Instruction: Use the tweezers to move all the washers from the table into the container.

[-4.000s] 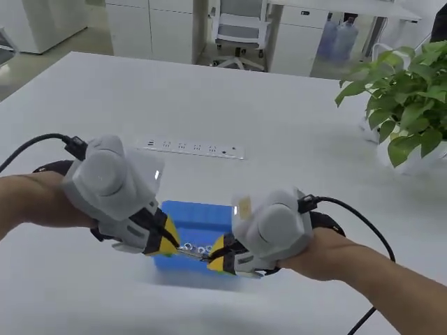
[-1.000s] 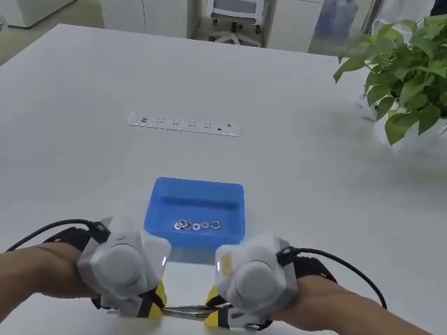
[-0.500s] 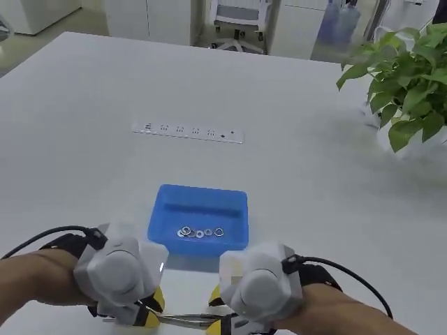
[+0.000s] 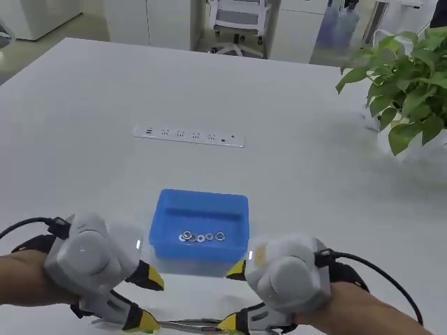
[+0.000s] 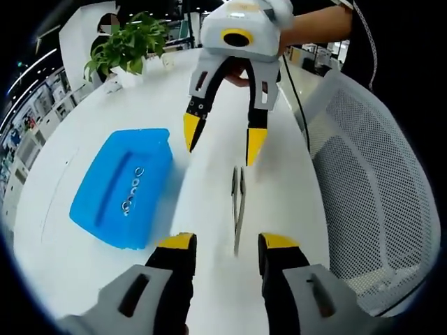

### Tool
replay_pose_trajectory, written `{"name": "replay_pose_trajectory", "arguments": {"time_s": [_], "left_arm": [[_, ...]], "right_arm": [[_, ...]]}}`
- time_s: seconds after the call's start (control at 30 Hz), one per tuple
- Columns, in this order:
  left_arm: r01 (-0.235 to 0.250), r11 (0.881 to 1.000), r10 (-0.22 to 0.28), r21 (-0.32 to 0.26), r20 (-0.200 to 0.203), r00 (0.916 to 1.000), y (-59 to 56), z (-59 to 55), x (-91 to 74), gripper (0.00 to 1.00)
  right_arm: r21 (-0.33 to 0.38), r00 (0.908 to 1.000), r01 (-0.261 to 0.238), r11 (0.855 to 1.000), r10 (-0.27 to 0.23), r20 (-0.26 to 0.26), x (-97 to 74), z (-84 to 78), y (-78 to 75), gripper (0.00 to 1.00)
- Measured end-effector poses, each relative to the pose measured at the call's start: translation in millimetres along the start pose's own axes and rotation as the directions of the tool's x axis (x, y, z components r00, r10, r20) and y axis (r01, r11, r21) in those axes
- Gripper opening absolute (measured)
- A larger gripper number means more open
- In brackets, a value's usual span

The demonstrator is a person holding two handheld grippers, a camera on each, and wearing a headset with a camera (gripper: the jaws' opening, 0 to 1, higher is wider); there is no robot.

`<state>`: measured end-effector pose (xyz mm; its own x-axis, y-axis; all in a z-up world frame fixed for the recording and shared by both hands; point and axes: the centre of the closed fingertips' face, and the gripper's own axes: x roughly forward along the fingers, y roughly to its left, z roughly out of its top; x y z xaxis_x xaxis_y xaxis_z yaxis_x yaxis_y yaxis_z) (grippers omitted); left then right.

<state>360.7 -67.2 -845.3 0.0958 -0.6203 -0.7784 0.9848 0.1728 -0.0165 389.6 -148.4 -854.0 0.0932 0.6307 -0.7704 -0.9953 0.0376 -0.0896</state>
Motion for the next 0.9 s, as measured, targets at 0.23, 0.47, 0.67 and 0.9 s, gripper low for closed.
{"name": "replay_pose_trajectory", "arguments": {"time_s": [0.23,0.47,0.67,0.9], "left_arm": [[-0.075,0.995,0.079,-0.061,0.068,0.9946,7.1,6.3,-24.6,0.54],[-0.135,0.985,0.147,-0.110,0.108,0.9832,10.5,14.7,-39.7,0.67],[-0.171,0.975,0.191,-0.145,0.142,0.9712,16.9,22.5,-47.0,0.79],[-0.200,0.963,0.229,-0.180,0.158,0.9605,17.1,29.3,-51.6,0.94]], "right_arm": [[0.090,0.9939,0.100,0.991,-0.104,0.036,-28.9,-10.5,-23.3,0.62],[0.164,0.9803,0.162,0.973,-0.178,0.086,-51.7,-14.3,-36.3,0.80],[0.207,0.9738,0.178,0.962,-0.202,0.103,-66.3,-17.5,-37.2,0.94],[0.257,0.9644,0.197,0.946,-0.234,0.123,-79.6,-20.0,-34.8,1.00]]}}
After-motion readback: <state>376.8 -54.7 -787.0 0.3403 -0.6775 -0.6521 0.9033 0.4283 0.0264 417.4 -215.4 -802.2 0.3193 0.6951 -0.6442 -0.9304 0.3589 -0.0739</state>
